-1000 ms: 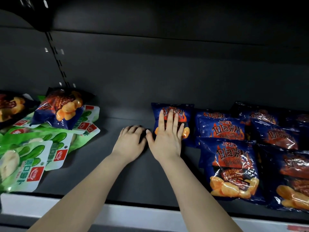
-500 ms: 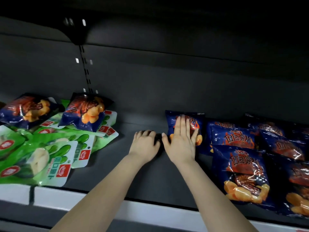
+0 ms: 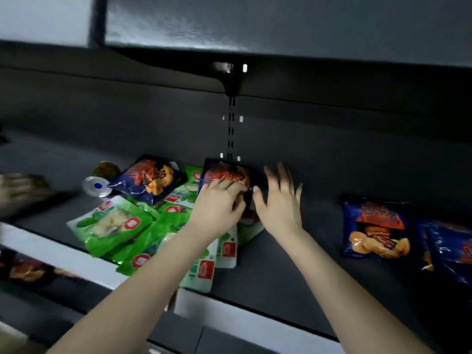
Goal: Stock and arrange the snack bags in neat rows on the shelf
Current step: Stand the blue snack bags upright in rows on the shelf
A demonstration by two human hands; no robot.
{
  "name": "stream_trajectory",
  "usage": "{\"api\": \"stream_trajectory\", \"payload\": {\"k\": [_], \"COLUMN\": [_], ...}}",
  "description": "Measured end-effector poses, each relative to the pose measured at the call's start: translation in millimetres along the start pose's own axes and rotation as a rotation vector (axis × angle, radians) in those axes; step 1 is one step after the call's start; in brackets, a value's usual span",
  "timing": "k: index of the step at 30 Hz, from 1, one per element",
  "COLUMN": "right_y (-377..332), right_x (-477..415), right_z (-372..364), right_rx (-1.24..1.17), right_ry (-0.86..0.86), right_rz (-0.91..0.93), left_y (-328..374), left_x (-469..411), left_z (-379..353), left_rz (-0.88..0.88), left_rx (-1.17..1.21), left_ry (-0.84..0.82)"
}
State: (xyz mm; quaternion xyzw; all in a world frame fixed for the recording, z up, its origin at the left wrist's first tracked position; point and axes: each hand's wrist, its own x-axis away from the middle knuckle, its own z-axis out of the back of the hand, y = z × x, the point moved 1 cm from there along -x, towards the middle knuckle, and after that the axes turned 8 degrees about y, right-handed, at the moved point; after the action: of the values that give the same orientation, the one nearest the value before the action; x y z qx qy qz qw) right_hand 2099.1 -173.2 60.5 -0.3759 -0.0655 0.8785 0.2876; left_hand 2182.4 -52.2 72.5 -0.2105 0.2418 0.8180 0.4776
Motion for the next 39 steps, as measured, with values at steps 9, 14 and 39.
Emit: {"api": "stream_trajectory", "payload": {"k": [9,14,39], "right_y": [-86.5,-85.4,-86.6], "right_x": [-29.3,-10.9,3.4], "right_z": [-47.5,-79.6,-94.3], "right_rx": [0.075,0.151,0.247], "right_ry": [-0.075,-0.199,-0.125], "right_rz": [0.065,-0.013,-0.022], "left_y": [-90.8,-108.6,-118.9], "left_x": [9.1,25.2,31.6], "left_z": [8.5,-20.6,-38.5], "left_rz": [0.226,0.303,0.319], "left_rx": [-0.012,0.041,0.108], "left_ry": [-0.012,-0.094,-0.014]}}
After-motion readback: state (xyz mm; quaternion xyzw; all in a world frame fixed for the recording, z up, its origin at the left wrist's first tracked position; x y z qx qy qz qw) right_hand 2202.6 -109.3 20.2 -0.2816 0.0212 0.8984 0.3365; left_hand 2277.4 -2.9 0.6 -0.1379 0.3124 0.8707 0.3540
